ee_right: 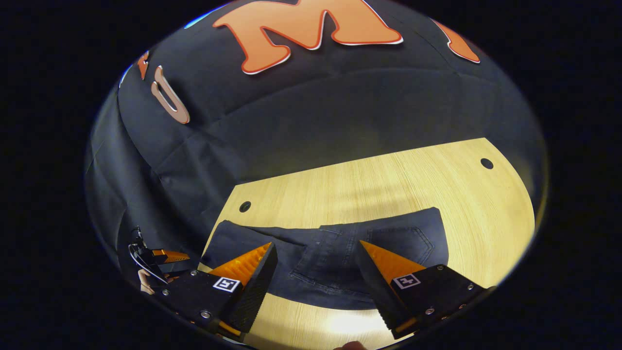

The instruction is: Grasp the waist and the cuffs of the jeans and fold them to make the two legs overlap; first hold the waist and fold one-third of the jeans toward the cuffs, then hold the cuffs and fold the remaining one-third in the same direction to finish folding.

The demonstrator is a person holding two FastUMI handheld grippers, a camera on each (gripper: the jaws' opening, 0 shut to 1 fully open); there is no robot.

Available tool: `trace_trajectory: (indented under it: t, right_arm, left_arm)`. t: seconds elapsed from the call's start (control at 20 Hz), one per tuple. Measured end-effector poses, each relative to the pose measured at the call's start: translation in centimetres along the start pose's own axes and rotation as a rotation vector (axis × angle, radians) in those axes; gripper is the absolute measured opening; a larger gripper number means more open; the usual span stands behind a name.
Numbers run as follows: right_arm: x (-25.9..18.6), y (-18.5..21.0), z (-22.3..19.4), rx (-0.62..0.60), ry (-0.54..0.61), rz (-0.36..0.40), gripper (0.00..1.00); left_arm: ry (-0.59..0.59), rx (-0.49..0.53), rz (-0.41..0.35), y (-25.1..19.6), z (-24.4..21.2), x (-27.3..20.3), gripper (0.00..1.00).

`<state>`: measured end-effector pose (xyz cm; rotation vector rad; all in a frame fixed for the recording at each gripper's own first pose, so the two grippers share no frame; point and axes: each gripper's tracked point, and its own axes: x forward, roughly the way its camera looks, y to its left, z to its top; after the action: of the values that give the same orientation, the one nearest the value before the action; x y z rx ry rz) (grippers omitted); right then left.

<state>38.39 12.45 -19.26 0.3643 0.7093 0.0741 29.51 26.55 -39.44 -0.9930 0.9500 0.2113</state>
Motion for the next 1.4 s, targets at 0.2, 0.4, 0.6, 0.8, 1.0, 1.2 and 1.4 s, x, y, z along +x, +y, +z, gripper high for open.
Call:
trace_trajectory:
  t: [0.2, 0.4, 0.6, 0.8, 1.0, 1.2, 1.4]
  right_arm:
    - [0.0, -0.6, -1.6, 0.019, 0.05, -0.002, 0.99]
    - [0.4, -1.4, -2.6, 0.046, 0.078, -0.001, 0.99]
    - [0.6, -1.2, -3.1, 0.119, 0.107, 0.029, 0.99]
    - [0.5, -1.7, -3.3, 0.136, 0.123, 0.032, 0.99]
    - [-0.1, -2.5, -3.3, 0.159, 0.114, 0.032, 0.99]
    - [-1.1, -4.1, -2.8, 0.155, 0.082, 0.012, 0.98]
    - [-2.7, -4.8, -1.7, 0.184, 0.042, 0.047, 0.99]
  left_arm:
    - [0.005, -0.012, 0.0, -0.2, 1.4, 3.1, 0.98]
    - [0.014, -0.034, -0.02, 0.0, 1.5, 4.5, 0.98]
    - [0.022, -0.001, -0.131, -1.6, 1.1, 5.8, 0.95]
    - [0.058, 0.029, -0.225, -4.6, -0.9, 8.3, 0.95]
    - [0.03, 0.088, -0.096, -4.2, -2.3, 11.5, 0.13]
    - [0.001, 0.126, -0.11, -7.0, -2.1, 9.1, 0.02]
    - [-0.059, 0.286, -0.168, -12.2, -2.6, 3.7, 0.02]
